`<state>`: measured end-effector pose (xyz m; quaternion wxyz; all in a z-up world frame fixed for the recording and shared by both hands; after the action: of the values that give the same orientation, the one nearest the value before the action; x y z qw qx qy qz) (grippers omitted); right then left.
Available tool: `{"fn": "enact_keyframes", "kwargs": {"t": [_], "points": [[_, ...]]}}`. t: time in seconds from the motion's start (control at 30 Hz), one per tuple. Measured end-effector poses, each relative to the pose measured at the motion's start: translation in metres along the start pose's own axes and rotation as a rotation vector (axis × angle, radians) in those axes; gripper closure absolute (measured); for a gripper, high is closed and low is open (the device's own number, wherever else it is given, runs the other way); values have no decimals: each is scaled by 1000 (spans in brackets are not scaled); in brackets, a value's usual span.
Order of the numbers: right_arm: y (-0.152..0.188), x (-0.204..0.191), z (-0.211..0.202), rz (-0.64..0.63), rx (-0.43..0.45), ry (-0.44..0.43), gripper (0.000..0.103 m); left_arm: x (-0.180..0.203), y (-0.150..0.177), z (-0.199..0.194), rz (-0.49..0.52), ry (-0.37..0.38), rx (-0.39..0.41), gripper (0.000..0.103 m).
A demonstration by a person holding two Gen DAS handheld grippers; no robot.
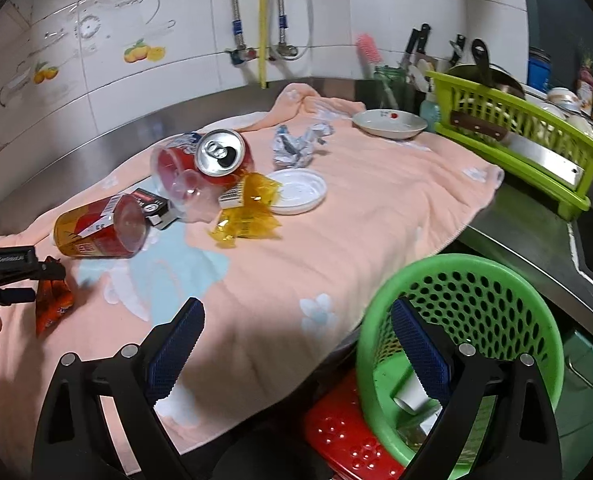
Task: Collect trash
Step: 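Move the left gripper back to the towel and grasp the orange snack wrapper, then grasp the gold-and-red drink bottle with the right gripper while the left gripper holds the wrapper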
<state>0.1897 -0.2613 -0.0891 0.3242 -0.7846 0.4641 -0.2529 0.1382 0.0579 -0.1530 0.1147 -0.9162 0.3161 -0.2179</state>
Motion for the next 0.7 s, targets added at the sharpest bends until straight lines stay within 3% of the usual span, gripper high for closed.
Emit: {"fn": "enact_keyframes", "kwargs": {"t": [0.2,0.47,0.63,0.7], "points": [[-10,-20,8,-65,-5,-41,12,1,1,10,-4,-2,-24,15],[-38,-58,19,-183,-5,-184,12,2,-3,9,89,17,-12,39],[-58,-85,29,-271,-9,-269,12,-1,-8,4,131,52,-12,61],[-66,-96,34,-315,-10,-298,12,-2,-10,2,146,62,-9,62]]}}
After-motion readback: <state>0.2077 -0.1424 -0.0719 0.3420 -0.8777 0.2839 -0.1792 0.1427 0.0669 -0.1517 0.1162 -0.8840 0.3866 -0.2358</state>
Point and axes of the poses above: each gripper's, at about its wrist camera, not at the fingertips, and z roughly the way its jaws point, x to its right, y to its underside, the point moved 8 cm from there along z, roughly the way its jaws point, and after that the axes turned 14 degrees about -z, right-handed, at the moved point
